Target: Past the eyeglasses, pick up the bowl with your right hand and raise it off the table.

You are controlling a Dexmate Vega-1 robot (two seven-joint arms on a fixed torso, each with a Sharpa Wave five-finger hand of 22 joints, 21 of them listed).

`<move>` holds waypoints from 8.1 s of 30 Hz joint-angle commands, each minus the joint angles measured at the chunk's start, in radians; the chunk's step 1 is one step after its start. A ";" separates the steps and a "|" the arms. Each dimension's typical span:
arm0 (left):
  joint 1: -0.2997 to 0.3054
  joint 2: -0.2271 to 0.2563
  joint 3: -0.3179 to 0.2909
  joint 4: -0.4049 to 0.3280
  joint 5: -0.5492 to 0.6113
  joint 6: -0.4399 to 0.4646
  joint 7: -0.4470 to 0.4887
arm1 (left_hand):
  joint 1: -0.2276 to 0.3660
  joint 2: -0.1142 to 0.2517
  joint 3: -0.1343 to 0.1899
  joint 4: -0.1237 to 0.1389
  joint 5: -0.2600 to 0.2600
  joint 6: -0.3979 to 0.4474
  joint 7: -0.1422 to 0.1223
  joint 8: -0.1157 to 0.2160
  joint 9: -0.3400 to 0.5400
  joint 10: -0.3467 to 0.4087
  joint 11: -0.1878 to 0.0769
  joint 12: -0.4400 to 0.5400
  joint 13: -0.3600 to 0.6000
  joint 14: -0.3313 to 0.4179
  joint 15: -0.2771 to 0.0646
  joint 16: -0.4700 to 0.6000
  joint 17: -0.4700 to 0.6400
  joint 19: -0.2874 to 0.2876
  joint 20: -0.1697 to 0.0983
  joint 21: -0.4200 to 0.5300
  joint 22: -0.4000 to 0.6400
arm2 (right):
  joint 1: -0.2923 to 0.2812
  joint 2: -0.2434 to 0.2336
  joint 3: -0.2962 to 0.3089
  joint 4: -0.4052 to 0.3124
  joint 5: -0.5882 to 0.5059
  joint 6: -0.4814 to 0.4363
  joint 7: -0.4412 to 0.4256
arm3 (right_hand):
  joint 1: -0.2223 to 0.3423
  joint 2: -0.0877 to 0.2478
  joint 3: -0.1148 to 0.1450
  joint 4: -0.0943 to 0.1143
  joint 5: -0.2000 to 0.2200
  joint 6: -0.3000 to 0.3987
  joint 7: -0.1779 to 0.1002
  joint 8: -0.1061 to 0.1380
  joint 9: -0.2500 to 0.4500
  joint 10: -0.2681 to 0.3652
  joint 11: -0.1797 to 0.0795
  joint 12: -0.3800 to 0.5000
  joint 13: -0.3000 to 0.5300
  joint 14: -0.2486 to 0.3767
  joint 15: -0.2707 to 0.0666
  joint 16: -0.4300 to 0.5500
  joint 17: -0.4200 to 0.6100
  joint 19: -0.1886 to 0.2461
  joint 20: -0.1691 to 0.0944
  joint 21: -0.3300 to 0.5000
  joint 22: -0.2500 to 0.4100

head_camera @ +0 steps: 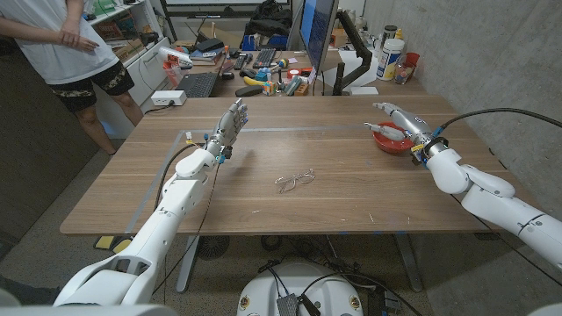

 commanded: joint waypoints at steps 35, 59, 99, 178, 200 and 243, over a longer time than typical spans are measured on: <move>0.007 0.003 0.006 -0.024 0.006 0.011 0.012 | 0.010 0.003 -0.011 0.003 -0.001 0.006 -0.004 0.000 0.006 -0.003 -0.006 0.003 0.005 0.000 0.006 0.002 0.004 -0.012 -0.049 0.002 0.005 | 0.000 -0.061 -0.041 -0.064 -0.127 -0.148 0.052 | 0.050 0.001 0.004 -0.017 0.025 -0.021 -0.008 -0.002 0.002 -0.011 -0.015 -0.005 0.005 0.003 -0.011 -0.001 0.002 0.011 0.036 -0.024 0.004; 0.018 -0.001 0.003 -0.031 0.002 0.007 0.017 | 0.012 0.005 -0.015 0.003 -0.002 0.009 -0.008 0.001 0.006 -0.002 -0.009 0.003 0.004 0.000 0.002 0.002 0.004 -0.011 -0.052 0.002 0.005 | 0.000 -0.083 -0.050 -0.088 -0.145 -0.190 0.098 | 0.066 -0.006 0.001 -0.017 0.033 -0.045 -0.015 -0.006 0.003 -0.023 -0.009 -0.008 0.005 0.006 0.000 -0.001 0.002 0.020 0.045 -0.033 0.005; 0.026 0.003 0.004 -0.044 -0.001 0.015 0.025 | 0.015 0.009 -0.022 0.003 -0.002 0.010 -0.008 0.000 0.006 -0.003 -0.008 0.003 0.005 -0.002 0.003 0.002 0.004 -0.015 -0.045 0.002 0.005 | 0.026 -0.097 -0.089 -0.088 -0.202 -0.231 0.153 | 0.122 -0.025 0.000 -0.030 0.065 -0.085 -0.021 -0.010 0.002 -0.036 -0.013 -0.009 0.005 0.009 0.002 -0.001 0.002 0.024 0.048 -0.053 0.005; 0.003 -0.012 0.008 -0.007 0.004 -0.001 0.010 | 0.022 0.018 -0.033 0.003 -0.003 0.016 -0.007 0.001 0.006 -0.004 -0.009 0.003 0.005 -0.006 0.003 0.001 0.004 -0.017 -0.039 0.002 0.005 | 0.113 -0.078 -0.168 0.003 -0.232 -0.278 0.248 | 0.215 -0.042 -0.012 -0.018 0.135 -0.020 -0.022 0.017 0.003 0.020 -0.022 0.013 0.006 0.106 -0.030 0.021 0.006 0.081 0.055 -0.068 0.008; -0.004 -0.017 0.009 0.008 0.006 -0.005 0.005 | 0.023 0.019 -0.038 0.004 -0.003 0.018 -0.007 0.001 0.006 -0.002 -0.009 0.004 0.005 -0.006 0.005 0.001 0.004 -0.018 -0.038 0.002 0.005 | 0.127 -0.079 -0.186 0.013 -0.238 -0.305 0.269 | 0.235 -0.036 -0.015 -0.012 0.146 0.040 -0.027 0.033 0.004 0.066 -0.027 0.027 0.006 0.141 -0.035 0.020 0.005 0.102 0.064 -0.073 0.008; -0.009 -0.013 0.003 0.015 0.011 0.008 0.004 | 0.026 0.021 -0.046 0.004 -0.004 0.023 -0.006 0.002 0.006 -0.003 -0.008 0.003 0.005 -0.007 0.006 0.002 0.004 -0.020 -0.043 0.002 0.005 | 0.180 -0.032 -0.235 0.105 -0.246 -0.318 0.233 | 0.290 -0.009 -0.011 -0.006 0.159 0.200 -0.076 0.070 0.013 0.174 -0.054 0.051 0.005 0.219 -0.079 0.020 0.005 0.157 0.066 -0.076 0.010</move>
